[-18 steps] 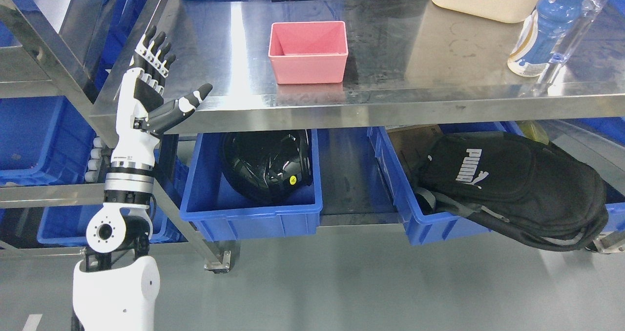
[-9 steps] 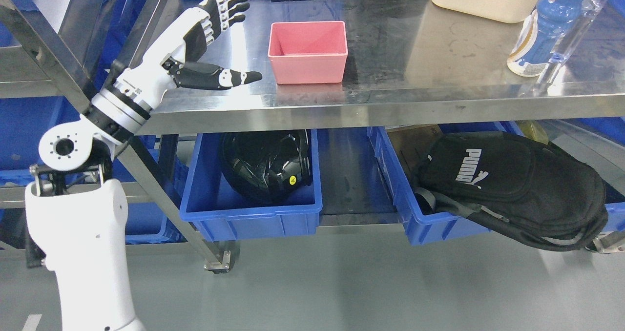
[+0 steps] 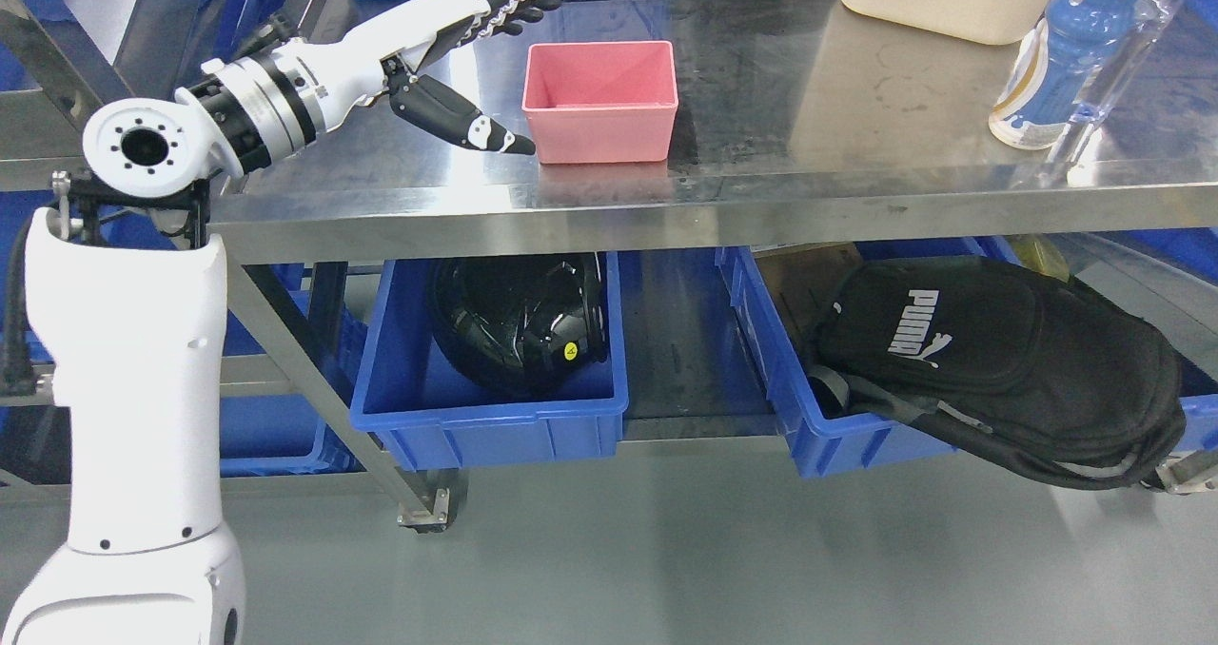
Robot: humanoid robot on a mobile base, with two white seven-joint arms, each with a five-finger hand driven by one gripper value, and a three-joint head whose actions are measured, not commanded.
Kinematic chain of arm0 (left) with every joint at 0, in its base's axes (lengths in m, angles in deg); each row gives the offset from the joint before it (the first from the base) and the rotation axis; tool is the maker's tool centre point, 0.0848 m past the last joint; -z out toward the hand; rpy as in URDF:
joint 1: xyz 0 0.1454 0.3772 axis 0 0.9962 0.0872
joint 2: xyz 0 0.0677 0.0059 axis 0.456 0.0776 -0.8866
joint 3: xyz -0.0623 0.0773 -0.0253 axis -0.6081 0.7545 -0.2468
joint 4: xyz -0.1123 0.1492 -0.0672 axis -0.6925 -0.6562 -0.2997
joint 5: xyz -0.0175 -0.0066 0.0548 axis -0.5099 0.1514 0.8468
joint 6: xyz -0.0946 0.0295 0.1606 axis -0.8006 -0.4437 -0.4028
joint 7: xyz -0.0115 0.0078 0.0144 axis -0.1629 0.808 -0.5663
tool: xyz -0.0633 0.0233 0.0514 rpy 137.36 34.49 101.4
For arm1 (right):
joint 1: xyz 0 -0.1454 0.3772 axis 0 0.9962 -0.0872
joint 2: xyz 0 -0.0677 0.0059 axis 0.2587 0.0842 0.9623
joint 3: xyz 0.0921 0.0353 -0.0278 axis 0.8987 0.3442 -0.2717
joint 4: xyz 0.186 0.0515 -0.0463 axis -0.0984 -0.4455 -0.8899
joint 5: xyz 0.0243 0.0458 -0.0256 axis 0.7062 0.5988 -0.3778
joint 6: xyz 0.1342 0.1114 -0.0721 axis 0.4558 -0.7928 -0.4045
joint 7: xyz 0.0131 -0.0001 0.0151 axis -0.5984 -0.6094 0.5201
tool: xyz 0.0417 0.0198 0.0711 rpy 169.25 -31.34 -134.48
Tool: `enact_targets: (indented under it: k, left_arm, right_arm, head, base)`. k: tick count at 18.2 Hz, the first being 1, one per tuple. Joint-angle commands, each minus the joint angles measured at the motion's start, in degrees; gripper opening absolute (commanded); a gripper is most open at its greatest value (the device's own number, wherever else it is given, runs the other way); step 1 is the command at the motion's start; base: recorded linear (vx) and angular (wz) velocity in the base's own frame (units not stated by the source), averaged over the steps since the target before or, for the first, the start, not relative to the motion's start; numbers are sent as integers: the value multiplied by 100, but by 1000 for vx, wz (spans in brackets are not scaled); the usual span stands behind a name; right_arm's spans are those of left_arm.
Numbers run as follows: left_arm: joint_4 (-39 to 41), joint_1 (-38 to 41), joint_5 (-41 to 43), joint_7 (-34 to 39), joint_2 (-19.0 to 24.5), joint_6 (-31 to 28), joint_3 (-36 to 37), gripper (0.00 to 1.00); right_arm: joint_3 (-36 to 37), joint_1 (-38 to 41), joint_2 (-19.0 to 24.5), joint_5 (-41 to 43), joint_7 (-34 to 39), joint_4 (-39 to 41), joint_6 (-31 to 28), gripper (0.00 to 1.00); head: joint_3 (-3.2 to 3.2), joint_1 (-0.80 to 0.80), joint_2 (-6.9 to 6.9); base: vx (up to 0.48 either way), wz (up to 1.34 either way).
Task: Place storage box into left shelf container
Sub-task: 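Hook the left hand fingers over the pink box rim and grasp it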
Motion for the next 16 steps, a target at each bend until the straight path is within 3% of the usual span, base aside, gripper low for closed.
enact_targets:
  k: [1,4,11,16]
  left_arm:
    - [-1309,-462,594,-46,-322,39,1073,98]
    - [-1634,-664,656,-37,-613,48,1248,97]
    - [-2092,-700,1236,-55,-614,48,1258,95]
    - [-2329,-700,1263,-55,-631,48,1249,85]
  right_arm:
    - [26,52,-100,-9,4,100,5,100]
    - [26,52,-100,-9,4,100,5,100]
    - [26,52,-100,-9,4,100,5,100]
    - [26,52,-100,-9,4,100,5,100]
  head:
    - [0,0,0]
    - [0,0,0]
    - [0,0,0]
    - [0,0,0]
  base:
    - [0,0]
    - [0,0]
    - [0,0]
    - [0,0]
